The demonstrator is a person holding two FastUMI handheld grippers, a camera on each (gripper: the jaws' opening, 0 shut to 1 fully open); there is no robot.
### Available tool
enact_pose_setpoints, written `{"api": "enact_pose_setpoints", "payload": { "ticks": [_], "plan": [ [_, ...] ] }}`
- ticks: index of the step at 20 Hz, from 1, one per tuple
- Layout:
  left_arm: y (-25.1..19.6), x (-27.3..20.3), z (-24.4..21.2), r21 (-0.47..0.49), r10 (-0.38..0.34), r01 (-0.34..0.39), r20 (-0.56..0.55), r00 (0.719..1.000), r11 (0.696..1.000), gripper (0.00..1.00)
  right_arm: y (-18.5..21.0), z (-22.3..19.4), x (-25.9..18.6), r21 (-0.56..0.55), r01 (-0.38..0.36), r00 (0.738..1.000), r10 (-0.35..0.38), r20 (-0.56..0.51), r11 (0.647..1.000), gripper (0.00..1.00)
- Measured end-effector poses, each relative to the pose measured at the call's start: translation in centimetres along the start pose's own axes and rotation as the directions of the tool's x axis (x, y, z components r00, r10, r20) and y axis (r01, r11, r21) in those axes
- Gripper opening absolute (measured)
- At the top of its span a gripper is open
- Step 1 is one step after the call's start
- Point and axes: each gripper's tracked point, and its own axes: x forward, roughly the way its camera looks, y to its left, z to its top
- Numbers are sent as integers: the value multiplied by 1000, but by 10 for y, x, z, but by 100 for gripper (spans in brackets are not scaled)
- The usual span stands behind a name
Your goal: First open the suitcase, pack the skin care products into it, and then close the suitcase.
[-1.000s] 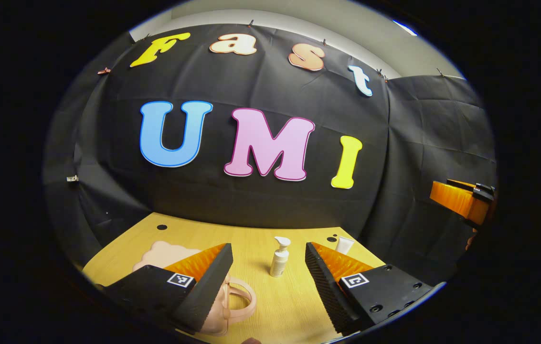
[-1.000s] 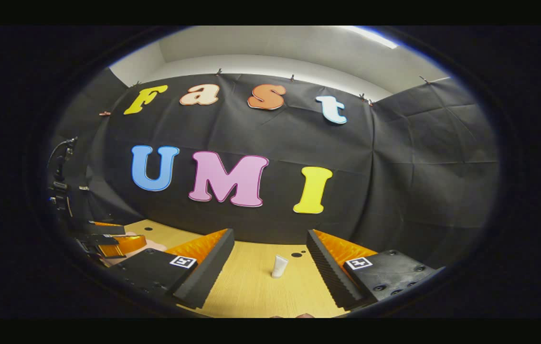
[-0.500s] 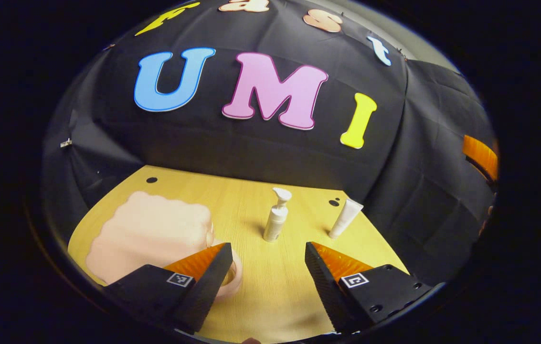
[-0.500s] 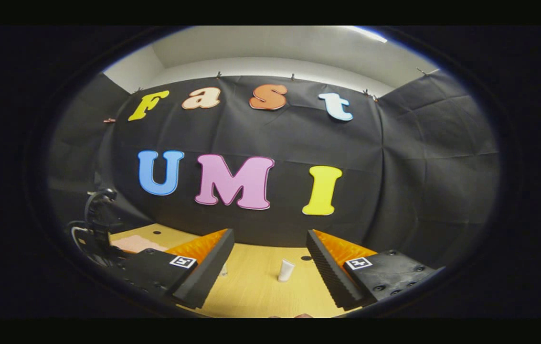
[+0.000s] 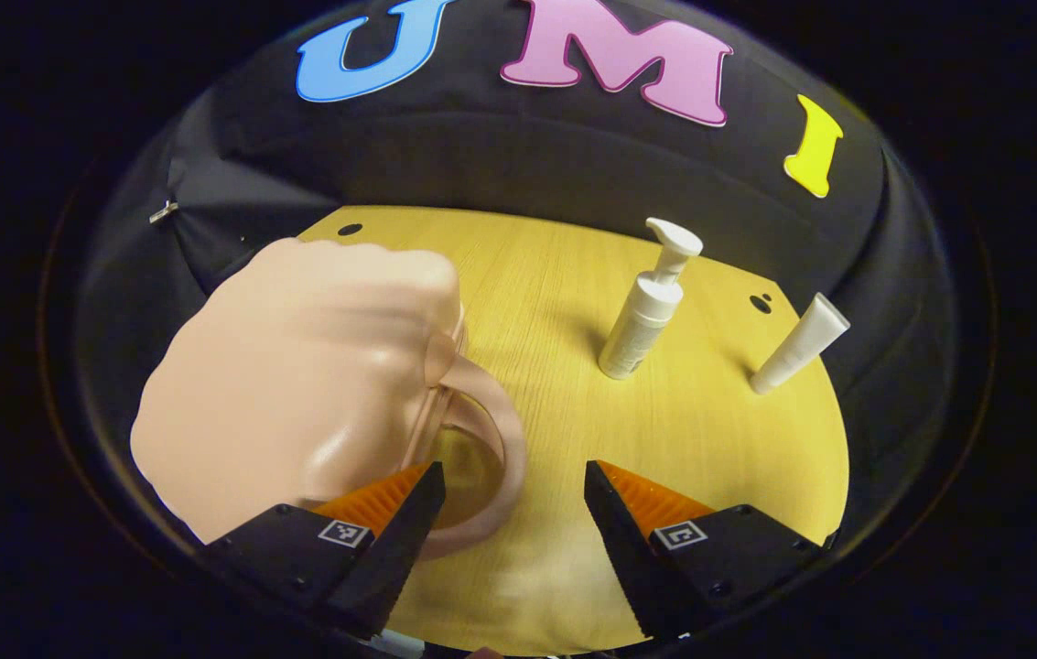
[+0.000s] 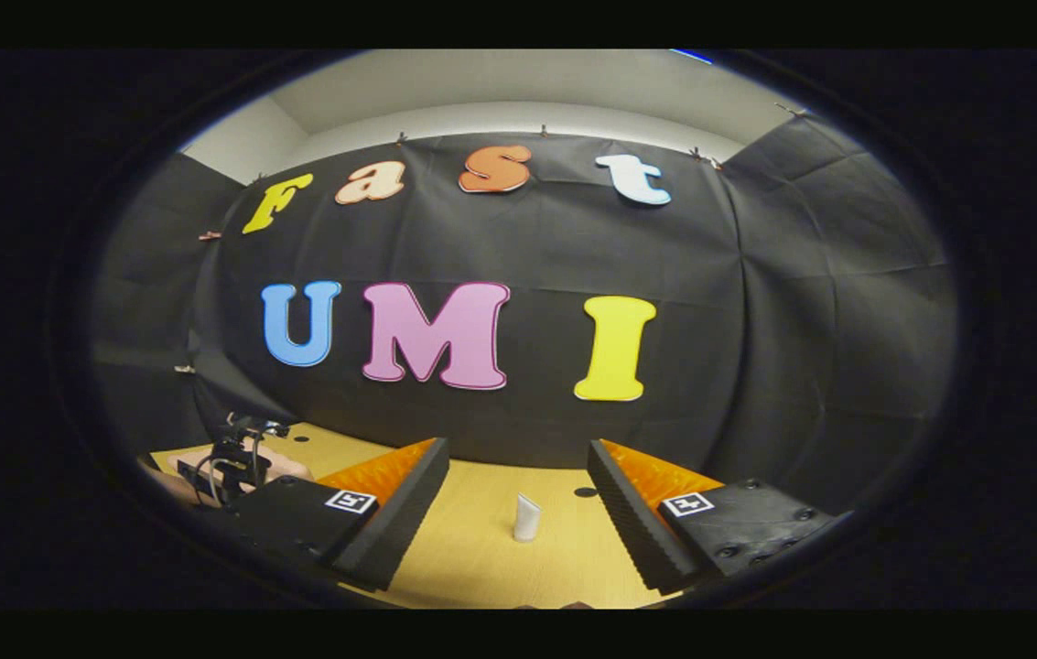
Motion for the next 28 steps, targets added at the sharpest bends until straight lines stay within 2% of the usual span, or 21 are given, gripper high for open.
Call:
{"api": "enact_pose_setpoints", "payload": {
  "ticks": [1,2,4,7,8,10,12,14,16,19,21,23,26,28],
  "plan": [
    [0,5,-1,33,16,-16,-5,1000,999,93,-5,-8,0,18,15,1000,-15,-23,1000,96],
    [-8,11,0,64,-6,6,-10,1000,998,93,-9,-15,0,28,30,999,-29,-42,999,97],
    [-6,23,-6,144,23,-16,-46,999,989,97,-14,-21,0,35,62,996,-60,-69,997,97],
    [-6,30,-19,136,-20,35,-108,994,990,90,-9,-12,-3,11,98,994,-97,-55,995,97],
    [4,29,-17,160,-7,25,-114,993,987,80,-3,-11,-4,11,100,993,-99,-57,995,97],
    [-3,23,-12,212,-81,104,-114,990,972,19,12,-5,-6,16,95,994,-94,-48,995,97],
    [-8,11,3,289,-111,127,-70,991,949,13,25,-2,-6,-15,85,996,-86,-37,996,97],
    [-8,-7,18,288,-132,143,-60,989,947,11,33,-1,-4,-35,77,996,-78,-29,996,97],
    [-3,-31,34,268,-186,194,-55,981,944,10,42,0,1,-38,61,998,-62,-27,997,97],
    [21,-73,65,294,-213,217,-47,976,931,9,54,-1,10,-18,43,999,-44,-24,999,97],
    [42,-103,95,269,-222,219,-21,975,938,9,61,-4,18,-17,34,999,-34,-33,999,99],
    [71,-125,124,258,-212,200,21,977,945,9,69,1,25,-11,21,999,-21,-26,1000,96],
    [133,-149,157,257,-164,141,70,984,956,9,79,7,37,-17,6,1000,-6,-8,1000,97],
    [185,-155,176,271,-97,63,114,989,961,9,84,10,43,-30,3,1000,-3,1,1000,97]
  ]
}}
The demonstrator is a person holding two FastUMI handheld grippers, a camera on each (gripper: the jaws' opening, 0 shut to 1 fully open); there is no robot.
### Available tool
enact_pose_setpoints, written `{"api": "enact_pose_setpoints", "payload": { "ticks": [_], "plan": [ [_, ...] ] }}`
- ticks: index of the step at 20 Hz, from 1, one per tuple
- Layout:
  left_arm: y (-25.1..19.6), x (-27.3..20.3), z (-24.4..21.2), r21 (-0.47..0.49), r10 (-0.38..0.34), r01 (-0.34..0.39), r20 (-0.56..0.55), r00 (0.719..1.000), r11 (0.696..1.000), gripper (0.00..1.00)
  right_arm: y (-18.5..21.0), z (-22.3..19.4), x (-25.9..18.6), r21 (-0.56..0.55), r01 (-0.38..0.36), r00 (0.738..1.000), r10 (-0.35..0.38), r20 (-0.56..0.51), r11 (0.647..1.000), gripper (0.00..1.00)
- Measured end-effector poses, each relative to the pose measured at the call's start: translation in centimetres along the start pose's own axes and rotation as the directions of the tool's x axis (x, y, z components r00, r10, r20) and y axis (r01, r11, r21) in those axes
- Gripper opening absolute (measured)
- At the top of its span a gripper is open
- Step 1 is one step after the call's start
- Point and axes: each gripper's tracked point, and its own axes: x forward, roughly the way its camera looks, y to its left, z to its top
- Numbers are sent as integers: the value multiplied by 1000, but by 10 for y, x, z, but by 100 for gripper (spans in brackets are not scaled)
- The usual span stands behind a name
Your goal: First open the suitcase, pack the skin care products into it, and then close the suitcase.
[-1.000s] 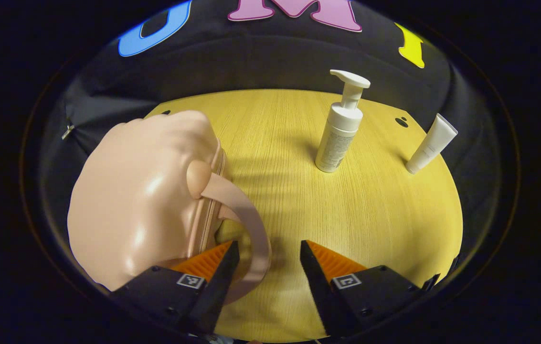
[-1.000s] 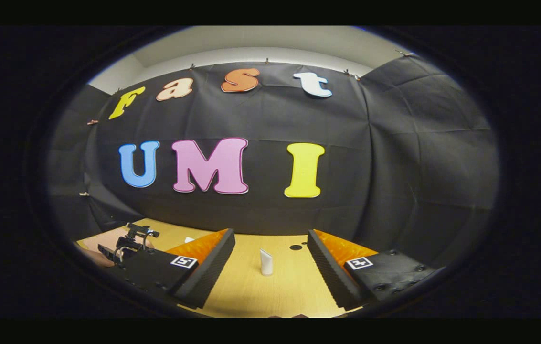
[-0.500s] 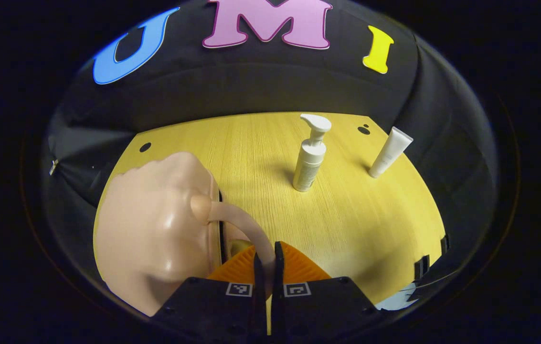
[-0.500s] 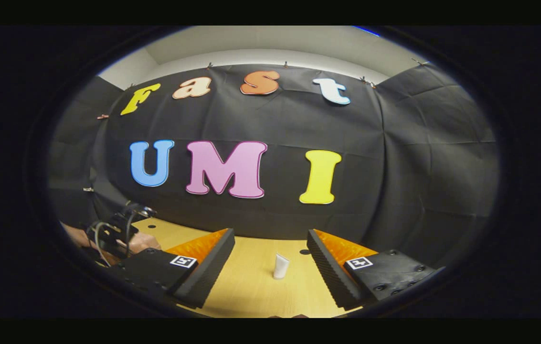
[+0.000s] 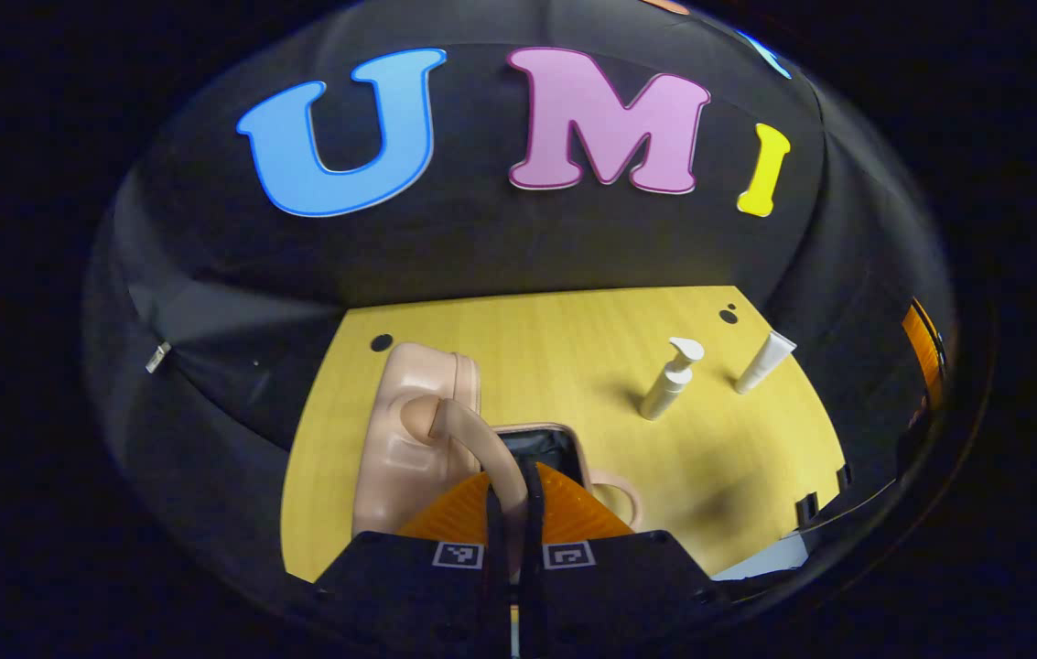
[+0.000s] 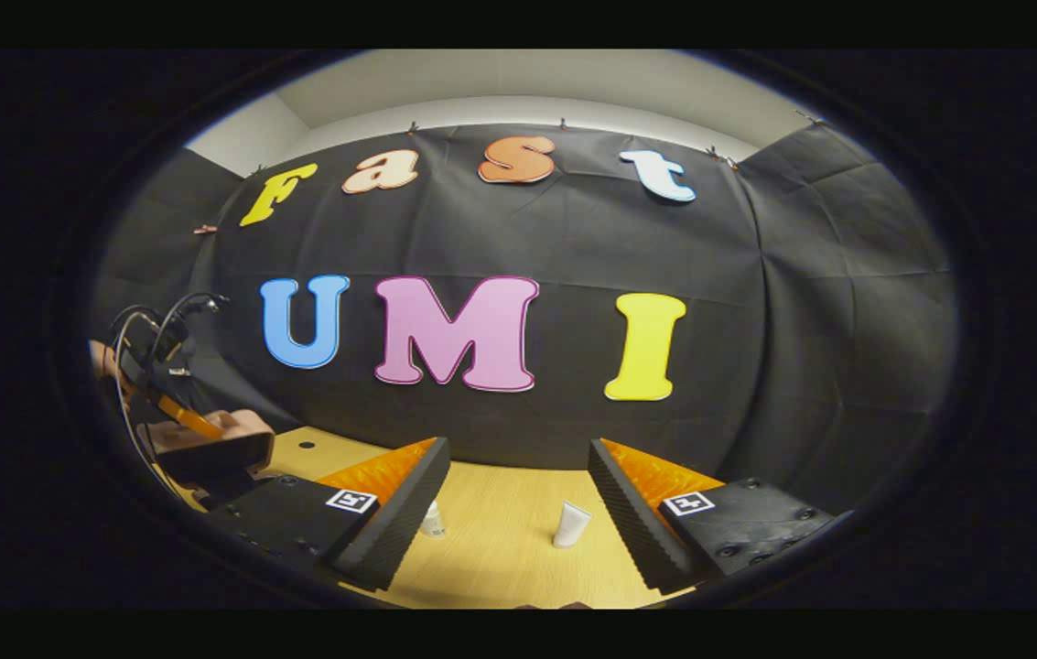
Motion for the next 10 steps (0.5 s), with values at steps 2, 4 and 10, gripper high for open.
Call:
{"api": "enact_pose_setpoints", "payload": {
  "ticks": [2,4,10],
  "plan": [
    [51,-7,4,21,75,-76,26,997,997,9,8,1,5,10,-5,1000,5,-4,1000,99],
    [95,-7,1,4,131,-131,27,991,991,9,16,2,9,24,-14,1000,14,-9,1000,99],
    [231,-1,-21,73,362,-362,2,932,929,7,38,8,7,-32,-15,1000,14,-16,999,97]
  ]
}}
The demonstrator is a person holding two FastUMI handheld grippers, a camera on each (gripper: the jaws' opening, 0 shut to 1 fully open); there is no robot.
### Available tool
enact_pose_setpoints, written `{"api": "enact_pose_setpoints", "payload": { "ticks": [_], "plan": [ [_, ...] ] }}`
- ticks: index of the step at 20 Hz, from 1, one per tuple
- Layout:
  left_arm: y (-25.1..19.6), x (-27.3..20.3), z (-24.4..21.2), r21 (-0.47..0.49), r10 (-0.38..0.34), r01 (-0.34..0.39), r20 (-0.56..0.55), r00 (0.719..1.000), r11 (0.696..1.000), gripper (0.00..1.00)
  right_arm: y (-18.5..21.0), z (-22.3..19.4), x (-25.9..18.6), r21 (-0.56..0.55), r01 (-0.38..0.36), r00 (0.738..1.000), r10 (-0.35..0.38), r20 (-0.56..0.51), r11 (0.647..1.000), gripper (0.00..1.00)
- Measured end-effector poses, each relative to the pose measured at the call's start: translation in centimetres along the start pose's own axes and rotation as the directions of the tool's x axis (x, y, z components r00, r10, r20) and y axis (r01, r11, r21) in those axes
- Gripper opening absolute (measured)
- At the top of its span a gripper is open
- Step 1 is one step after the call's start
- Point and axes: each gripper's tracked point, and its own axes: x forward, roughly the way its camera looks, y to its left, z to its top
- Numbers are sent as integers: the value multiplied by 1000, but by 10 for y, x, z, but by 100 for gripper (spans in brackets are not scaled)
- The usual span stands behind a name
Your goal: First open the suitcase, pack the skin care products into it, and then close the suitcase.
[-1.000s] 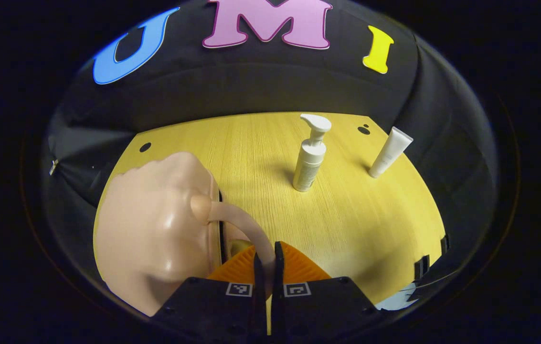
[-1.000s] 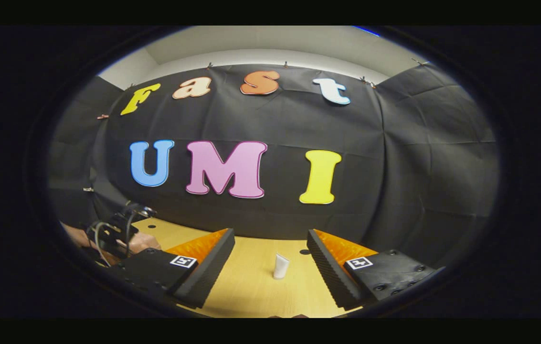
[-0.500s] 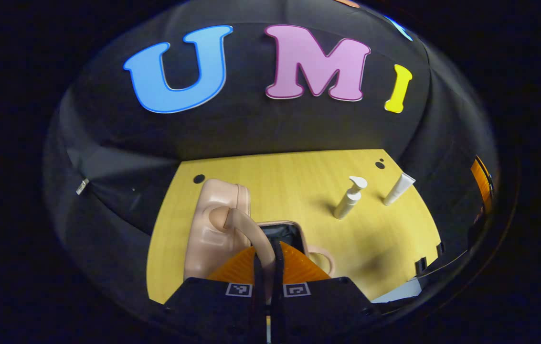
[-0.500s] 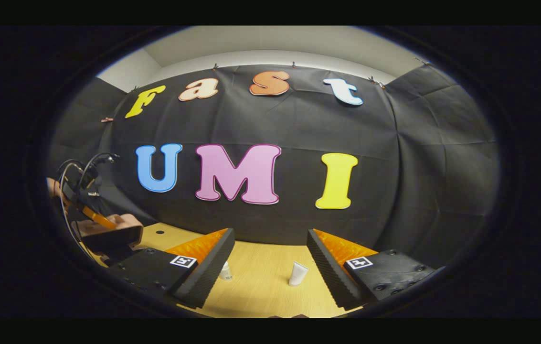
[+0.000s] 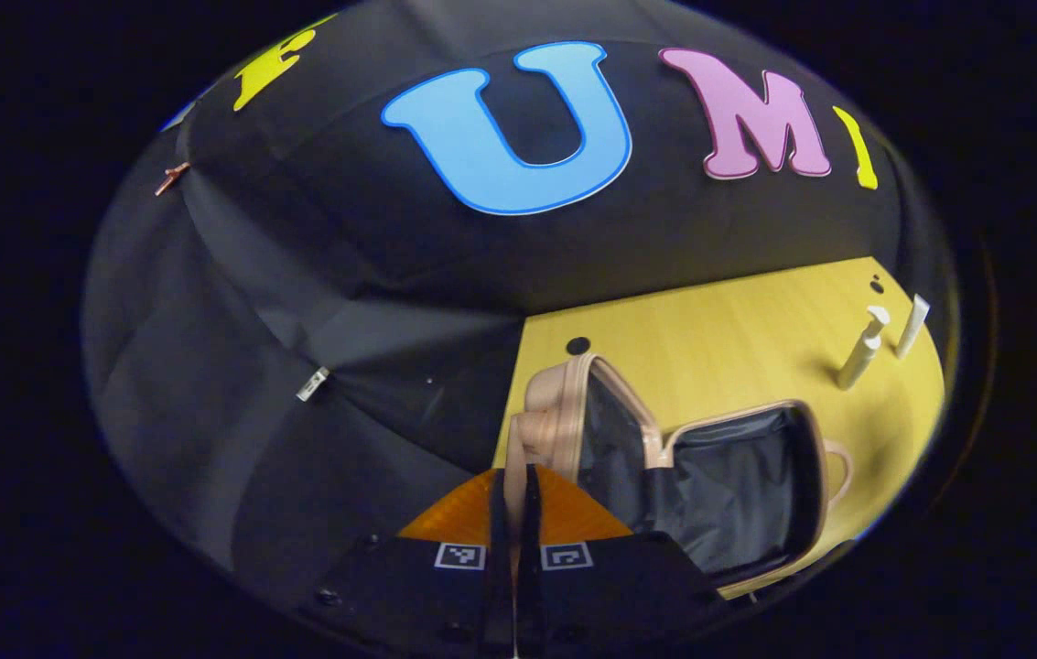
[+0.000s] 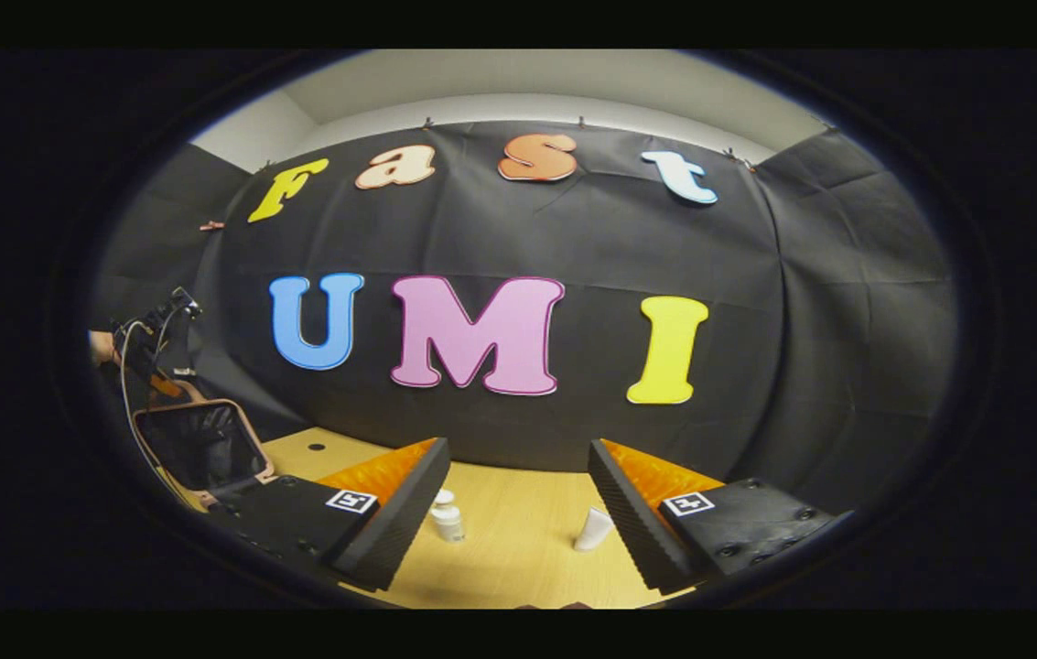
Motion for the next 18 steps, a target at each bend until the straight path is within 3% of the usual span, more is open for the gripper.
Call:
{"api": "enact_pose_setpoints", "payload": {
  "ticks": [6,8,12,15,18],
  "plan": [
    [66,91,-81,-168,-22,-4,-151,988,986,4,22,2,-1,-44,38,999,-39,-24,998,97],
    [74,122,-118,-246,-66,9,-224,972,969,10,31,3,0,-71,59,998,-61,-23,996,97],
    [73,180,-173,-376,-181,55,-309,934,925,7,59,-7,1,-70,76,994,-81,-68,995,97],
    [62,206,-207,-363,-226,85,-369,901,928,6,66,-20,-4,-64,123,984,-130,-118,990,97],
    [65,224,-219,-325,-210,80,-388,897,942,8,69,-24,-11,-49,161,976,-166,-141,986,97]
  ]
}}
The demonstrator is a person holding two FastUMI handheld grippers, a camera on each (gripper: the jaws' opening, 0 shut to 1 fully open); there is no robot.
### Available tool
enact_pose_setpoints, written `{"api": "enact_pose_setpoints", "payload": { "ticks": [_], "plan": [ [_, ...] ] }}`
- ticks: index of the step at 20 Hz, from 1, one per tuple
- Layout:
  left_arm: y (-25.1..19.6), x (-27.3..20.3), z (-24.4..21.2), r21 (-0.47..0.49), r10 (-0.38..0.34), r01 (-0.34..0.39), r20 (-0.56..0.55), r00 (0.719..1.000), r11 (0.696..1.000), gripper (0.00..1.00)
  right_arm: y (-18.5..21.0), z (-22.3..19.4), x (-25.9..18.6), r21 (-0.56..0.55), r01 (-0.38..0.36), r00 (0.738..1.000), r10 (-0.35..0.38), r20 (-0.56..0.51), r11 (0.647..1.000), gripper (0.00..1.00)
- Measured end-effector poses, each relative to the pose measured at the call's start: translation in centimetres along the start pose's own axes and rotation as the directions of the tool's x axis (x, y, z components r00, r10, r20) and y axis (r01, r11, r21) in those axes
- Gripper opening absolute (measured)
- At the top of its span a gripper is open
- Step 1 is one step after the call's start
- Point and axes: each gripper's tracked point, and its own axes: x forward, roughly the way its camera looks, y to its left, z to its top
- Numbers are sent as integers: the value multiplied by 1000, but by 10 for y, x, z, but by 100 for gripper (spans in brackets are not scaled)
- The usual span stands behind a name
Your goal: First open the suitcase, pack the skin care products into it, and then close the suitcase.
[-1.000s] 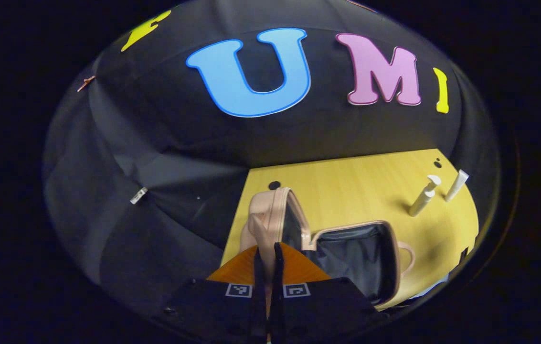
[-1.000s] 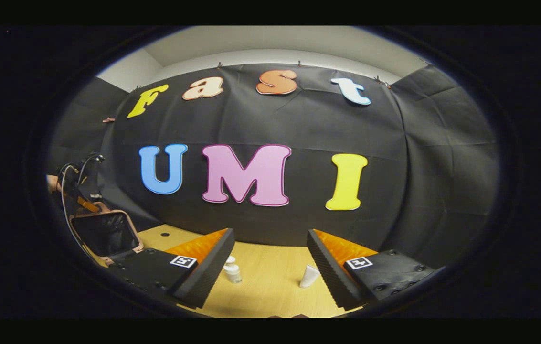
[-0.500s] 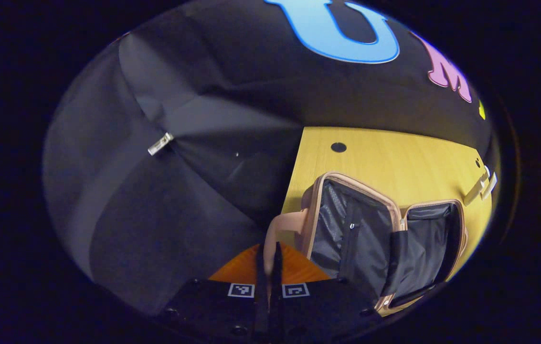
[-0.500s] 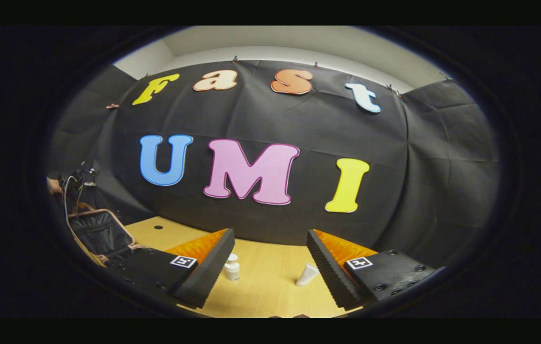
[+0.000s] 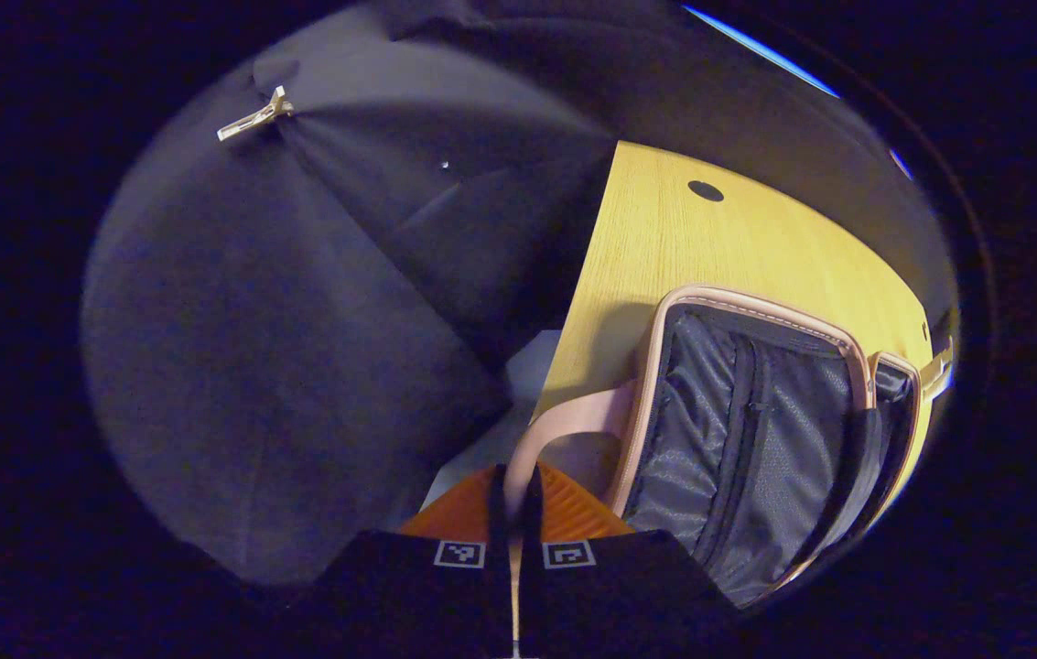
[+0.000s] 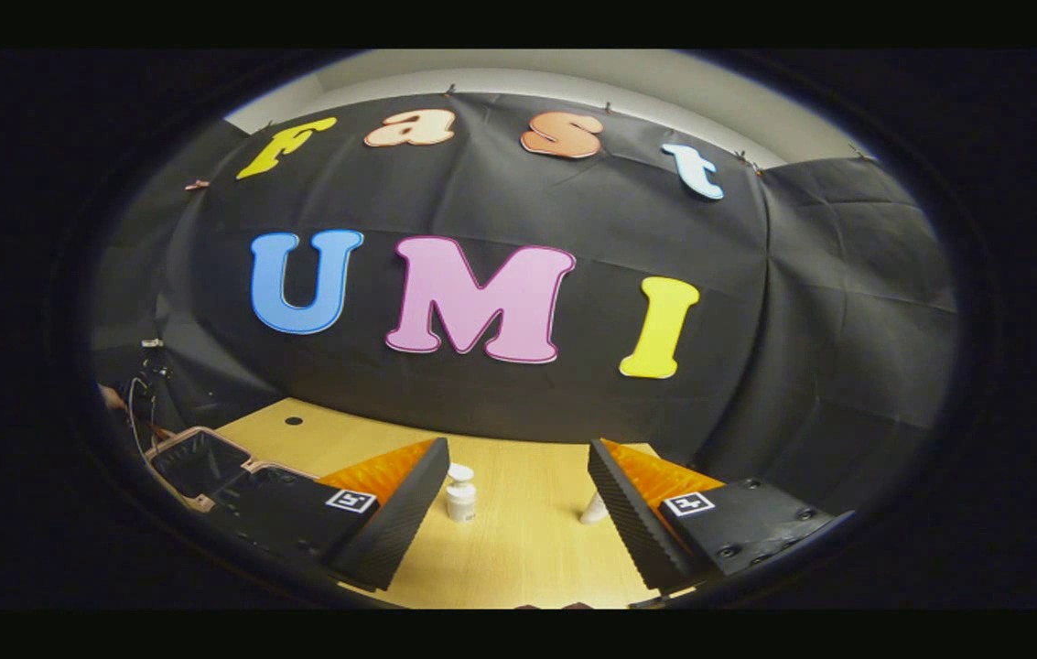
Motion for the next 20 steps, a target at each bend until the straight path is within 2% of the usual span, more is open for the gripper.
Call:
{"api": "enact_pose_setpoints", "payload": {
  "ticks": [1,5,7,9,10,13,14,16,18,19,20],
  "plan": [
    [5,4,-1,9,7,-7,-5,1000,1000,9,0,0,-1,-4,7,1000,-7,-3,1000,97],
    [11,10,-9,-5,13,-13,-17,1000,1000,24,-4,-5,-3,-28,24,999,-25,-25,999,96],
    [40,-2,1,44,159,-161,41,986,986,62,-6,-15,-3,-2,43,998,-43,-52,999,97],
    [26,-31,20,74,156,-169,161,975,983,100,-2,-27,0,37,43,996,-40,-78,998,97],
    [10,-49,30,95,128,-154,231,965,983,98,2,-34,2,51,38,995,-33,-93,998,97],
    [-68,-106,51,193,-46,-36,404,914,981,98,3,-49,10,33,24,994,-20,-105,999,98],
    [-104,-124,50,225,-100,1,428,898,974,98,1,-52,13,21,22,994,-20,-106,1000,98],
    [-192,-154,41,275,-244,127,451,858,953,99,-5,-58,17,18,12,995,-10,-104,1000,97],
    [-294,-184,32,341,-421,285,445,791,896,99,-9,-65,19,43,-14,994,19,-105,999,98],
    [-342,-203,26,388,-503,347,446,740,854,99,-12,-71,21,58,-26,993,33,-115,998,98],
    [-387,-218,15,434,-566,388,433,701,813,99,-19,-77,22,70,-22,992,30,-124,997,97]
  ]
}}
